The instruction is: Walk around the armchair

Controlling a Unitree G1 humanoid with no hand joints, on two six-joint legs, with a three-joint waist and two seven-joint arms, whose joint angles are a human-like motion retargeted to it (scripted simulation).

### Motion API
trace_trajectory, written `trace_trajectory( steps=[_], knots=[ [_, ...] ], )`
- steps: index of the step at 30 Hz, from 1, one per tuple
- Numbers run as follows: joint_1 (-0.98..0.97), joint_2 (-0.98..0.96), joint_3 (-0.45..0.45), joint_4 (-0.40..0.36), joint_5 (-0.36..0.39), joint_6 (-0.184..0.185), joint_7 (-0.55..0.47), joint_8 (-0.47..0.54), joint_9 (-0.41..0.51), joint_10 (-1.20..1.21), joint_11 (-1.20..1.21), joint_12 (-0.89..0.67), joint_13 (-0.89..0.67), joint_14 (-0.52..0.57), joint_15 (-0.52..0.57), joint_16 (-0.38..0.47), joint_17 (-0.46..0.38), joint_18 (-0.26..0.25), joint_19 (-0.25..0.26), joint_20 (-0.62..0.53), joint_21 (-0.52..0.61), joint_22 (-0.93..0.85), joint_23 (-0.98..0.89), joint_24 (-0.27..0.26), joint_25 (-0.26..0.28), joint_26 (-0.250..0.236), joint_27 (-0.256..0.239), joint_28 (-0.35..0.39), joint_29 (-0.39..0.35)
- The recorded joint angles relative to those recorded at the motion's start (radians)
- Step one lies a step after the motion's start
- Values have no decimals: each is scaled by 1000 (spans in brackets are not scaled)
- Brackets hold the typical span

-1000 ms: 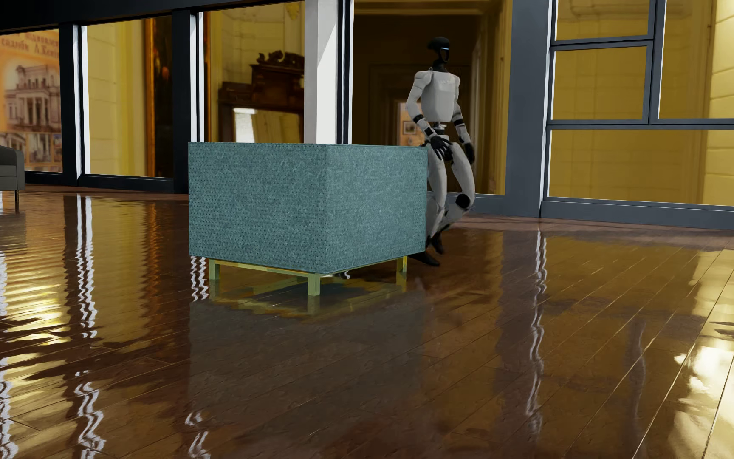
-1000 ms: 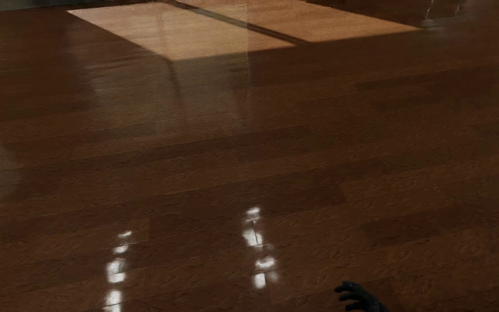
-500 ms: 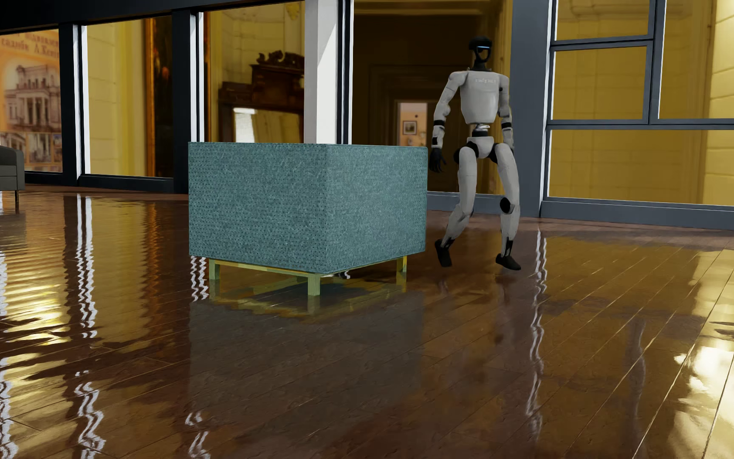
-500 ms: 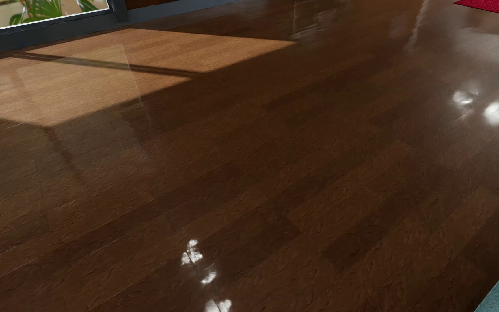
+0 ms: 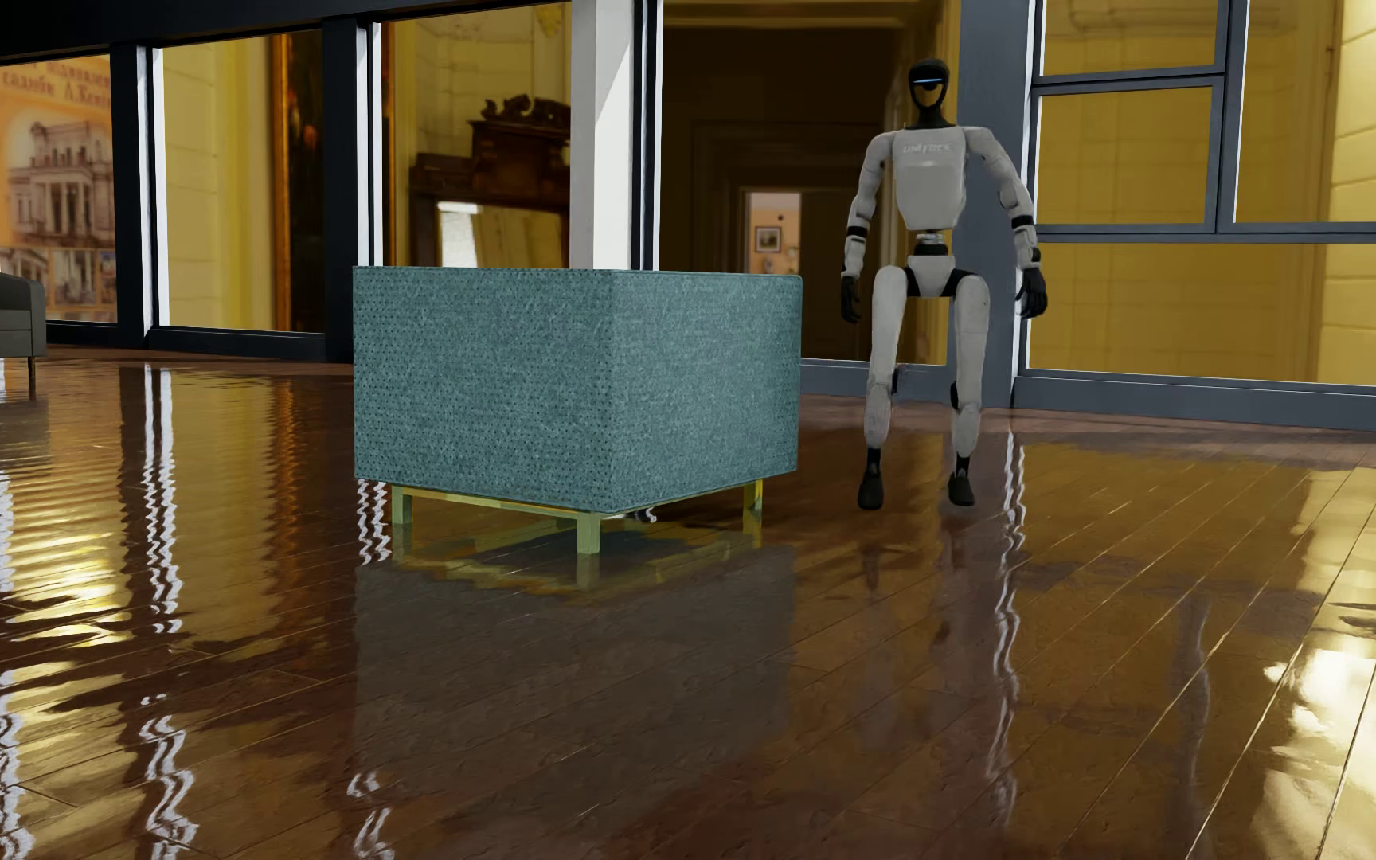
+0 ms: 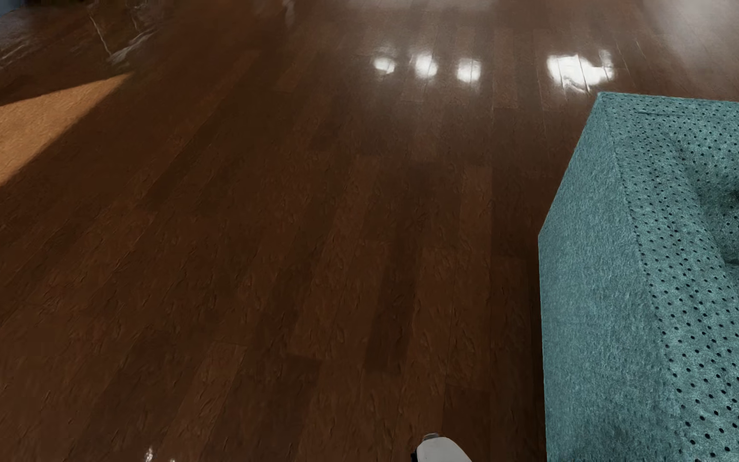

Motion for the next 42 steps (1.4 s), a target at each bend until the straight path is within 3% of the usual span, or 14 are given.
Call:
trace_trajectory(
  steps=[3,6,9,11,12,15,17,20,30,33,35,37,40,42],
  knots=[
    [43,57,-3,-20,-6,11,0,0,-16,5,-387,-34,-11,-56,47,-4,-14,0,0,29,12,-15,49,0,0,0,0,0,0],
    [83,95,-10,-5,-9,32,0,0,-33,17,-445,-41,-13,-21,88,-36,-26,0,0,53,37,-64,149,0,0,0,0,0,0],
    [94,141,28,39,50,80,0,0,-34,87,-386,-1,-22,331,118,-110,-42,0,0,70,75,-125,231,0,0,0,0,0,0],
    [11,211,43,70,73,80,0,0,-52,257,-402,31,-25,619,74,-133,-51,0,0,25,57,-175,203,0,0,0,0,0,0],
    [-48,250,49,84,77,72,0,0,-58,369,-408,38,-25,655,51,-130,-57,0,0,0,46,-205,160,0,0,0,0,0,0],
    [-202,369,80,101,96,43,0,0,-27,645,-410,22,-50,486,-12,-112,-69,0,0,-7,14,-231,25,0,0,0,0,0,0],
    [-295,436,131,81,103,14,0,0,-3,664,-419,-4,-87,512,-36,-98,-71,0,0,5,-6,-213,-10,0,0,0,0,0,0],
    [-417,521,232,38,106,-22,0,0,14,519,-429,-10,-129,620,-76,-68,-82,0,0,9,-12,-225,-34,0,0,0,0,0,0],
    [-530,751,363,58,94,-48,0,0,-11,-64,-409,109,-67,189,-314,-100,-54,0,0,-3,64,-68,58,0,0,0,0,0,0],
    [-562,833,377,43,57,-39,0,0,-56,-19,-433,162,6,401,-366,-128,-41,0,0,-25,103,-37,130,0,0,0,0,0,0],
    [-637,880,354,10,15,-56,0,0,-73,114,-445,171,49,558,-316,-140,-20,0,0,-34,95,-26,171,0,0,0,0,0,0],
    [-642,899,352,-13,-19,-67,0,0,-64,209,-416,156,81,524,-133,-139,2,0,0,-21,77,-36,201,0,0,0,0,0,0],
    [-581,755,356,-28,-62,-62,0,0,-81,193,-231,120,54,454,297,-127,-2,0,0,36,90,-98,203,0,0,0,0,0,0],
    [-517,630,324,-53,-68,-54,0,0,-65,157,-39,80,7,422,420,-96,-13,0,0,70,25,-146,154,0,0,0,0,0,0]
  ],
)
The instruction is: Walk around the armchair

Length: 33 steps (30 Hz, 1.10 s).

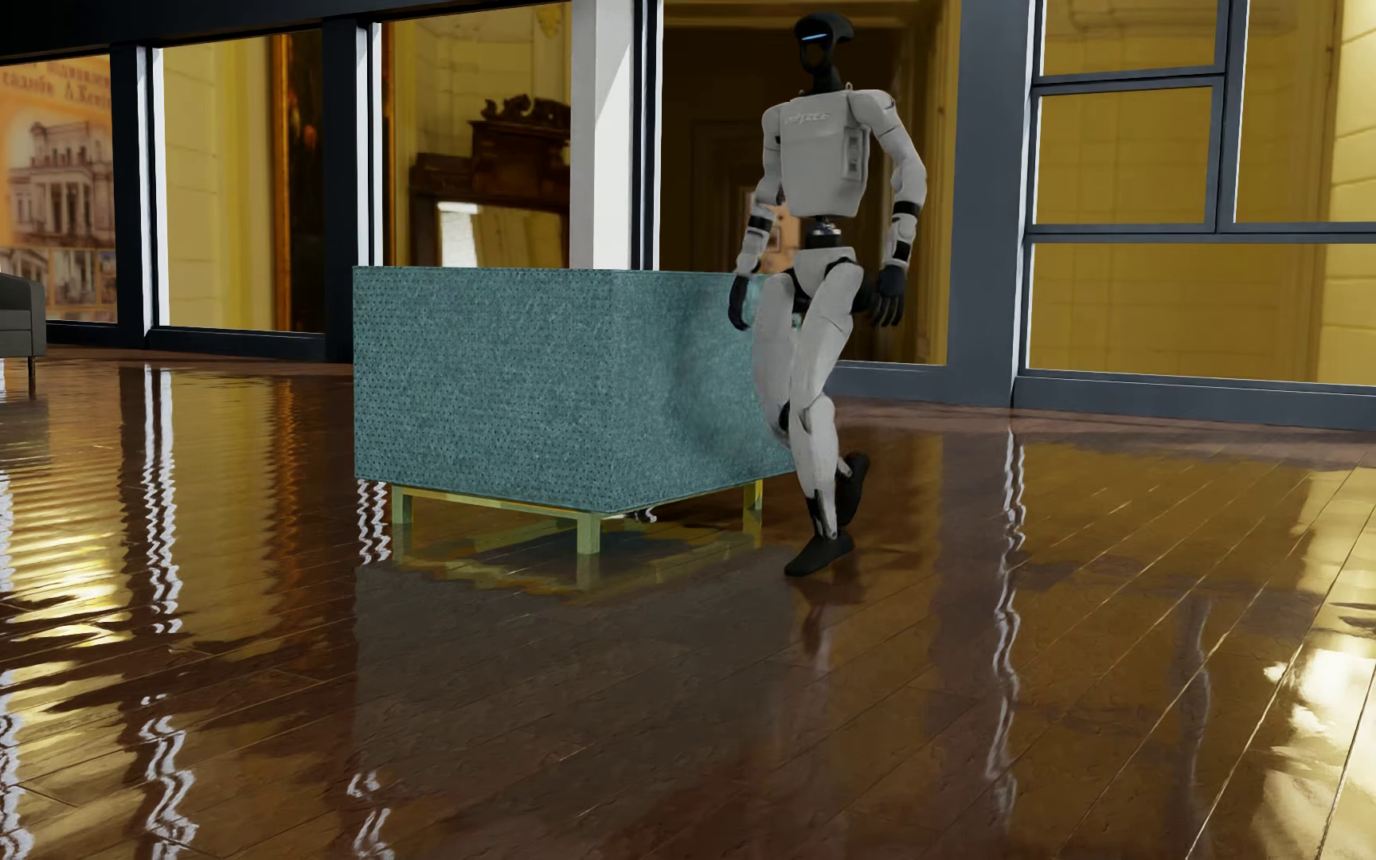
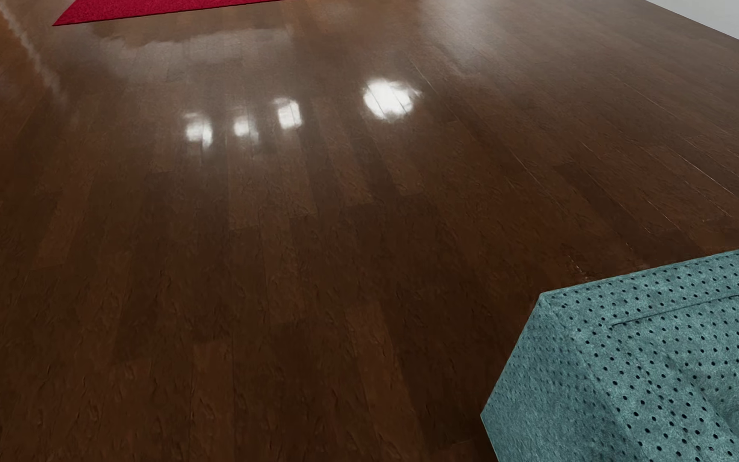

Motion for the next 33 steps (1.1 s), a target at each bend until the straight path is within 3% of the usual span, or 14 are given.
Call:
trace_trajectory(
  steps=[1,4,6,9,12,15,17,21,25,33],
  knots=[
    [36,-64,-17,-6,8,8,0,0,16,-21,101,-30,-28,-18,-55,22,-8,0,0,11,-39,-16,-39,0,0,0,0,0,0],
    [123,-209,-110,-15,46,43,0,0,77,-63,265,-137,-124,-61,-465,87,-40,0,0,50,-126,-21,-151,0,0,0,0,0,0],
    [162,-279,-161,-4,67,70,0,0,101,-87,178,-200,-172,-88,-554,117,-61,0,0,88,-147,-9,-209,0,0,0,0,0,0],
    [212,-324,-182,11,111,93,0,0,111,-128,-101,-257,-195,-124,-506,138,-80,0,0,127,-140,-31,-251,0,0,0,0,0,0],
    [241,-289,-209,9,133,87,0,0,87,-145,-306,-261,-174,-160,-437,138,-71,0,0,117,-111,-88,-216,0,0,0,0,0,0],
    [238,-214,-197,-13,105,45,0,0,38,-136,-384,-243,-114,-197,-459,123,-31,0,0,84,-116,-105,-115,0,0,0,0,0,0],
    [254,-164,-138,-25,92,5,0,0,16,-143,-442,-215,-87,-221,-498,110,-9,0,0,71,-75,-82,-21,0,0,0,0,0,0],
    [319,-143,-40,-19,90,-17,0,0,-13,-181,-463,-122,-67,-282,-475,42,6,0,0,28,9,108,101,0,0,0,0,0,0],
    [353,-144,-68,-14,89,-21,0,0,-23,-192,-453,-46,-80,-335,-486,-40,10,0,0,-77,-21,263,16,0,0,0,0,0,0],
    [362,-144,-57,-19,86,-29,0,0,-30,-197,-459,-35,-94,-365,-502,-70,17,0,0,-111,29,199,-31,0,0,0,0,0,0]
  ],
)
